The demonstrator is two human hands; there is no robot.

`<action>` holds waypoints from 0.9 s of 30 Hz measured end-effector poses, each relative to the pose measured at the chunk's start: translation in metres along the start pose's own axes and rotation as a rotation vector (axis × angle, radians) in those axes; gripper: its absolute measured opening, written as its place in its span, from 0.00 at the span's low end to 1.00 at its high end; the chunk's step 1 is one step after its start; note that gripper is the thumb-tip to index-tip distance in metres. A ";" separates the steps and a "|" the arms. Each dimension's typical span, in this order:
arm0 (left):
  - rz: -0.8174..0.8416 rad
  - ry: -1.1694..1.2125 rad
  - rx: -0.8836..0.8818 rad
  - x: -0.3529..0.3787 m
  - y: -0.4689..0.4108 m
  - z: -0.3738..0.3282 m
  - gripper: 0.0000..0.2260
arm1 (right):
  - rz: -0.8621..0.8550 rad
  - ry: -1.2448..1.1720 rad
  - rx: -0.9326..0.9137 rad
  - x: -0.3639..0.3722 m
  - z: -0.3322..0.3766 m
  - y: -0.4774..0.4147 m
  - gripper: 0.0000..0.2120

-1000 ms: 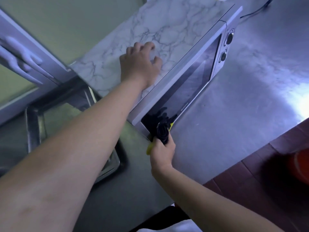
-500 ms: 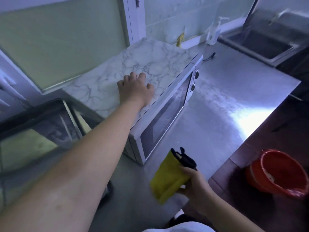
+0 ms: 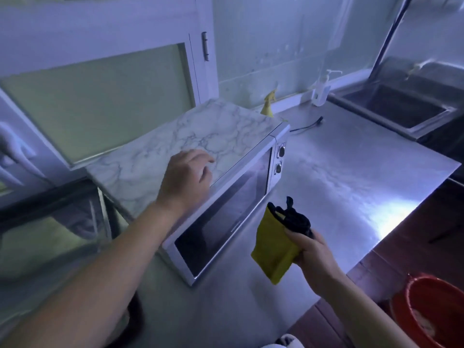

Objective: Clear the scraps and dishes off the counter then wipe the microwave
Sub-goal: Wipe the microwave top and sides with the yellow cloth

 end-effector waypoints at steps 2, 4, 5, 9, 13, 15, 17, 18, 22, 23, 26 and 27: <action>-0.040 0.152 0.044 0.005 0.024 -0.037 0.09 | 0.051 -0.011 -0.004 -0.014 0.013 -0.015 0.14; 0.109 0.389 -0.057 0.039 0.042 -0.069 0.10 | 0.086 -0.043 -0.013 -0.035 0.026 -0.028 0.16; 0.239 0.483 -0.139 0.066 0.049 -0.083 0.14 | 0.110 -0.056 -0.016 -0.045 0.032 -0.034 0.17; 0.517 0.660 -0.384 0.170 0.057 -0.130 0.42 | 0.188 -0.124 0.035 -0.084 0.039 -0.057 0.14; 0.394 0.881 -0.512 0.214 0.039 -0.157 0.42 | 0.394 -0.182 0.122 -0.101 0.041 -0.065 0.18; 0.347 0.888 -0.534 0.220 0.032 -0.160 0.41 | 0.484 -0.209 0.150 -0.108 0.044 -0.067 0.18; 0.311 0.878 -0.561 0.220 0.029 -0.162 0.41 | 0.564 -0.180 0.156 -0.114 0.050 -0.069 0.18; 0.291 0.881 -0.571 0.219 0.028 -0.162 0.41 | 0.599 -0.143 0.149 -0.117 0.054 -0.070 0.17; 0.195 0.937 -0.556 0.209 0.022 -0.170 0.32 | 0.560 0.196 0.019 -0.127 0.071 -0.079 0.14; 0.171 0.968 -0.548 0.206 0.019 -0.173 0.30 | 0.481 0.293 -0.025 -0.132 0.075 -0.082 0.17; 0.173 1.071 -0.536 0.198 0.008 -0.179 0.29 | 0.483 0.266 -0.022 -0.133 0.079 -0.090 0.37; 0.194 1.080 -0.532 0.196 0.003 -0.180 0.31 | 0.593 0.180 -0.008 -0.127 0.078 -0.091 0.38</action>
Point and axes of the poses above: each hand's wrist, its own y-axis away from the middle knuckle, its own x-axis out of the palm, z = x × y, the point moved 7 cm from there along -y, towards the middle knuckle, and after that the axes turned 12 degrees about z, right-handed, at the moved point
